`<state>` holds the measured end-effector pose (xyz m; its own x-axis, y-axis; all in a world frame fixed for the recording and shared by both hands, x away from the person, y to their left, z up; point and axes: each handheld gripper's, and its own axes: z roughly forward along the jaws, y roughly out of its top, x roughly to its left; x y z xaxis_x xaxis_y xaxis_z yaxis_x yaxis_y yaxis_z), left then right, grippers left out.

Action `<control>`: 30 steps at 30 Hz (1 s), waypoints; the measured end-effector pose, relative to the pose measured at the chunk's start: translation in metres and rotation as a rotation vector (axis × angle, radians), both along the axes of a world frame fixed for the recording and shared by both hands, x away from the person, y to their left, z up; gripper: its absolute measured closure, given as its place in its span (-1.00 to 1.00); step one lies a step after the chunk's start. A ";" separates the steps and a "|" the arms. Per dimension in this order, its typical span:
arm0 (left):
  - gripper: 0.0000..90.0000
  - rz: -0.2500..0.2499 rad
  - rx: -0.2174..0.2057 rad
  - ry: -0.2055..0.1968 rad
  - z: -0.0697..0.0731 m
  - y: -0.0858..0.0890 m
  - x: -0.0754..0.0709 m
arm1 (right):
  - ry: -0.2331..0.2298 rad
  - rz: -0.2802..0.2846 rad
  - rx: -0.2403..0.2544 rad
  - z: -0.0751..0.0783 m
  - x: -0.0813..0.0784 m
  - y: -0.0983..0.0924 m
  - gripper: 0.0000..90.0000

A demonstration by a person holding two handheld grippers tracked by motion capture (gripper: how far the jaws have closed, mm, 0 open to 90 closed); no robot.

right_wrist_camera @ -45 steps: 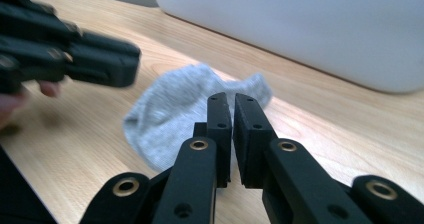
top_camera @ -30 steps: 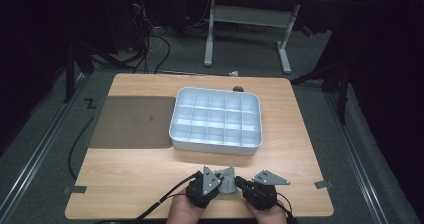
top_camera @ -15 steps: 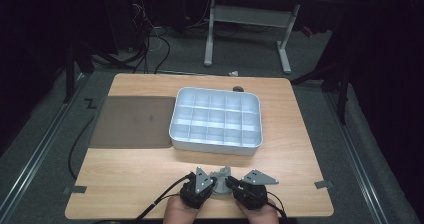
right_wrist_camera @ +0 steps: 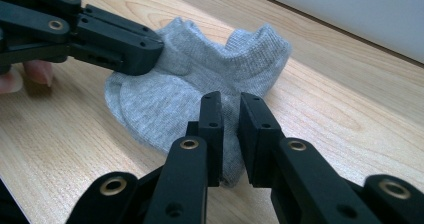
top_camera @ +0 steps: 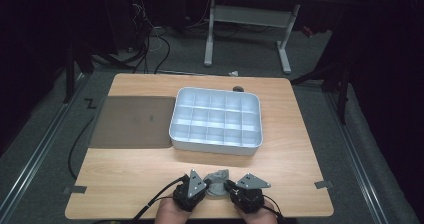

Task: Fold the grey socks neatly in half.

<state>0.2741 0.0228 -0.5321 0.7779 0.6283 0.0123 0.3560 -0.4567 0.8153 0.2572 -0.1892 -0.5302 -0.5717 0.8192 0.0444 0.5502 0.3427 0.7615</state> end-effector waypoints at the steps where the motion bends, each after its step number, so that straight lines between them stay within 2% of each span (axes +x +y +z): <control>1: 1.00 0.000 0.000 0.000 0.000 0.000 0.000 | -0.001 0.001 0.001 0.000 0.000 0.000 0.81; 6: 1.00 0.000 -0.008 0.017 0.000 0.001 0.001 | -0.002 -0.001 0.003 0.000 0.000 0.000 0.81; 7: 1.00 0.000 -0.011 0.023 0.000 0.001 0.002 | 0.015 -0.003 0.027 0.001 0.001 -0.001 0.76; 9: 1.00 0.001 -0.014 0.028 0.000 0.000 0.002 | 0.015 -0.002 0.036 0.002 0.001 -0.003 0.72; 12: 1.00 0.002 -0.017 0.032 0.000 0.000 0.002 | -0.007 -0.039 0.070 0.009 0.000 -0.013 0.67; 14: 1.00 0.001 -0.018 0.036 0.000 0.000 0.003 | -0.020 -0.075 0.083 0.013 0.001 -0.023 0.77; 17: 1.00 0.000 -0.022 0.040 0.000 0.000 0.003 | 0.001 -0.092 0.069 0.010 0.004 -0.030 0.91; 19: 1.00 0.001 -0.021 0.040 0.000 0.000 0.003 | 0.033 -0.086 0.053 0.005 0.006 -0.029 0.95; 24: 1.00 0.002 -0.023 0.041 0.000 0.000 0.003 | 0.043 -0.073 0.063 0.004 0.007 -0.026 0.92; 29: 1.00 0.001 -0.024 0.044 0.000 0.000 0.003 | 0.041 -0.061 0.127 0.010 0.005 -0.026 0.73; 30: 1.00 0.001 -0.025 0.045 0.000 0.000 0.004 | 0.041 -0.061 0.127 0.010 0.005 -0.026 0.73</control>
